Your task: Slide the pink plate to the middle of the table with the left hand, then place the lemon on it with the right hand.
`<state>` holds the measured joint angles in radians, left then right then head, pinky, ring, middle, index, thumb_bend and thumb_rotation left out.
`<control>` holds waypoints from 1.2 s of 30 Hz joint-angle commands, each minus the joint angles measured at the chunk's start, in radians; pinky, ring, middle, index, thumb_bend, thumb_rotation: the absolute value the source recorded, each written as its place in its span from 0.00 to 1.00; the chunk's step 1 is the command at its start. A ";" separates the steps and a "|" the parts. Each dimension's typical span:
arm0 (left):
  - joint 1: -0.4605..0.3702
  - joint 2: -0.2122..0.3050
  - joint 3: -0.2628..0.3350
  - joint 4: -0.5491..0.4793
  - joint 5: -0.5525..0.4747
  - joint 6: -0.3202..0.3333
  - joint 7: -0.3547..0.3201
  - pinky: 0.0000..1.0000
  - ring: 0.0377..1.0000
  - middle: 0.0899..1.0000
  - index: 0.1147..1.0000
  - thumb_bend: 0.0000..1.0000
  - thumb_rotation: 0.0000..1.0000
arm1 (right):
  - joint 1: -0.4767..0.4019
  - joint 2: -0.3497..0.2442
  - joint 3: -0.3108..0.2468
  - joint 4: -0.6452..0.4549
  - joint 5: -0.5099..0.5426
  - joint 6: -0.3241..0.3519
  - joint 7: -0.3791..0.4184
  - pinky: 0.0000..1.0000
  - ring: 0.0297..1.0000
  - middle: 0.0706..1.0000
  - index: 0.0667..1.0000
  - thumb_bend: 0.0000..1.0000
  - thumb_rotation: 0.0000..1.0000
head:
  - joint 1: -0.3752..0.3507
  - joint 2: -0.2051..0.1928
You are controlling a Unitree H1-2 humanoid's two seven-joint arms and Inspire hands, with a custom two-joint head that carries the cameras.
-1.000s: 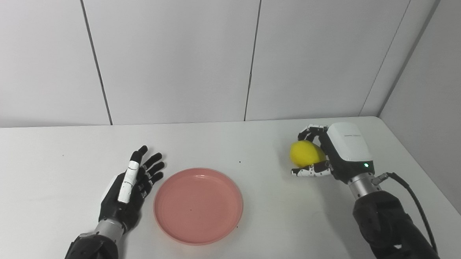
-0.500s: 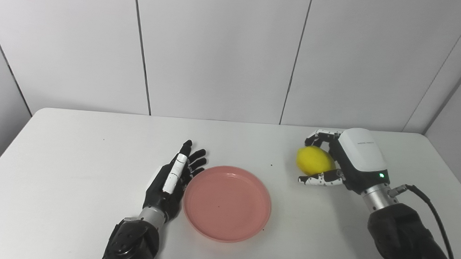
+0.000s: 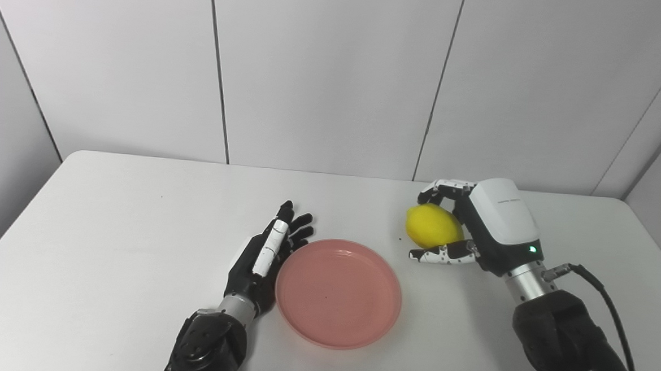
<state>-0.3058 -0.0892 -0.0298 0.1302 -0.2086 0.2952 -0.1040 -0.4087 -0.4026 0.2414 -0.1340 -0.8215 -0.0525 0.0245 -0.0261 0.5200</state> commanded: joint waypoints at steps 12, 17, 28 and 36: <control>0.029 -0.009 0.004 0.061 0.006 0.023 0.008 0.96 0.88 0.88 1.00 0.85 0.77 | -0.146 0.089 0.039 -0.026 0.001 0.035 0.199 0.28 0.32 0.36 0.45 0.51 0.16 | -0.009 0.001; 0.023 -0.009 0.007 0.077 0.007 0.013 0.012 0.96 0.89 0.88 1.00 0.84 0.76 | -0.181 0.119 0.071 0.042 0.016 0.028 0.259 0.27 0.32 0.37 0.45 0.51 0.16 | -0.009 0.003; 0.006 0.003 0.019 0.138 0.006 -0.028 0.009 0.95 0.89 0.88 1.00 0.83 0.79 | -0.242 0.132 0.168 0.273 0.028 -0.042 0.287 0.28 0.32 0.36 0.44 0.51 0.16 | -0.007 0.002; -0.011 0.002 0.030 0.171 0.016 -0.062 0.029 0.95 0.88 0.85 0.96 0.82 0.95 | -0.249 0.129 0.258 0.339 0.001 -0.069 0.297 0.26 0.29 0.34 0.44 0.51 0.16 | -0.015 -0.002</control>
<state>-0.3520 -0.0880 -0.0113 0.2399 -0.2088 0.1895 -0.1063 -0.6226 -0.2707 0.4818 0.2022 -0.8098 -0.0710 0.3282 -0.0429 0.5170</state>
